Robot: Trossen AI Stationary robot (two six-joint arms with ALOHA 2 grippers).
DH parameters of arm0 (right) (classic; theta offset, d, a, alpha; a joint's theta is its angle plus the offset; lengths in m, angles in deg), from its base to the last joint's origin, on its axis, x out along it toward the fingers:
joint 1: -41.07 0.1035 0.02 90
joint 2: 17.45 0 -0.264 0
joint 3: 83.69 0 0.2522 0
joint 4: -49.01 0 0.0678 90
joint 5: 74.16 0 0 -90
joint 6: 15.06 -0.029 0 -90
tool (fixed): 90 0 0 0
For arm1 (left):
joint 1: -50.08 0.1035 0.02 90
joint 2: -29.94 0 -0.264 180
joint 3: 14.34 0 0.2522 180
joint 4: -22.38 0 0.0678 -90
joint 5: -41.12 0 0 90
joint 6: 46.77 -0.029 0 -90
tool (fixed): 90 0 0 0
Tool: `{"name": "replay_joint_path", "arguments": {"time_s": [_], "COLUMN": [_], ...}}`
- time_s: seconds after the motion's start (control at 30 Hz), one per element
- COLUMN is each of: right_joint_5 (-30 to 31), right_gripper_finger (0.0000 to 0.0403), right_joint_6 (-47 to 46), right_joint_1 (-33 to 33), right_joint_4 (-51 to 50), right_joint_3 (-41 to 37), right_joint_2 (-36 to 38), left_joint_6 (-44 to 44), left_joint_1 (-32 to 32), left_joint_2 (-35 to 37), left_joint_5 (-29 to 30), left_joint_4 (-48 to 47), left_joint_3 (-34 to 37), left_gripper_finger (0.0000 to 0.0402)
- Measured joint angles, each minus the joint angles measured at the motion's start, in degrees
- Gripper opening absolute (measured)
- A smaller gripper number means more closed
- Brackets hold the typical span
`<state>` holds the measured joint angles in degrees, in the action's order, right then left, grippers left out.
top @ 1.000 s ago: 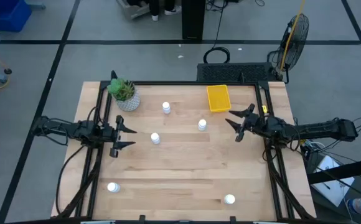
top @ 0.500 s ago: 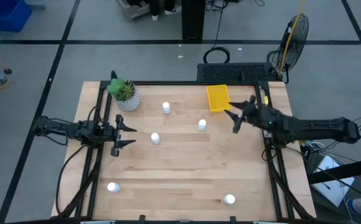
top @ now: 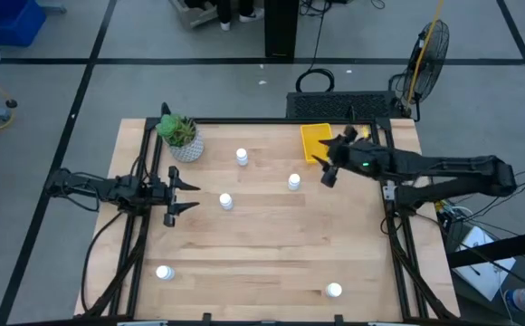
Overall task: Pick and place pill bottles into a basket
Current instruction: Put the white medicine bottle into the yellow bin
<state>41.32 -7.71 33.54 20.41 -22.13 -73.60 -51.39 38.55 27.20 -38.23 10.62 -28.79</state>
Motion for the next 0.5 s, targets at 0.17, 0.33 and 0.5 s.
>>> {"name": "replay_joint_path", "arguments": {"time_s": [0.17, 0.33, 0.5], "right_joint_5": [0.0, 0.0, -0.3], "right_gripper_finger": [0.0282, 0.0324, 0.0335], "right_joint_6": [-1.1, -1.1, -2.1], "right_joint_1": [0.0, 0.0, 0.0], "right_joint_4": [-5.1, -12.3, -24.9], "right_joint_3": [6.3, 16.8, 29.3], "right_joint_2": [-6.8, -13.9, -21.0], "left_joint_6": [0.5, 2.3, 3.3], "left_joint_1": [0.0, 0.0, 0.0], "left_joint_2": [-1.8, -4.1, -5.9], "left_joint_5": [0.0, 0.0, 1.7], "left_joint_4": [0.0, 0.0, 0.2], "left_joint_3": [0.0, 0.0, 0.0], "left_gripper_finger": [0.0214, 0.0214, 0.0214]}}
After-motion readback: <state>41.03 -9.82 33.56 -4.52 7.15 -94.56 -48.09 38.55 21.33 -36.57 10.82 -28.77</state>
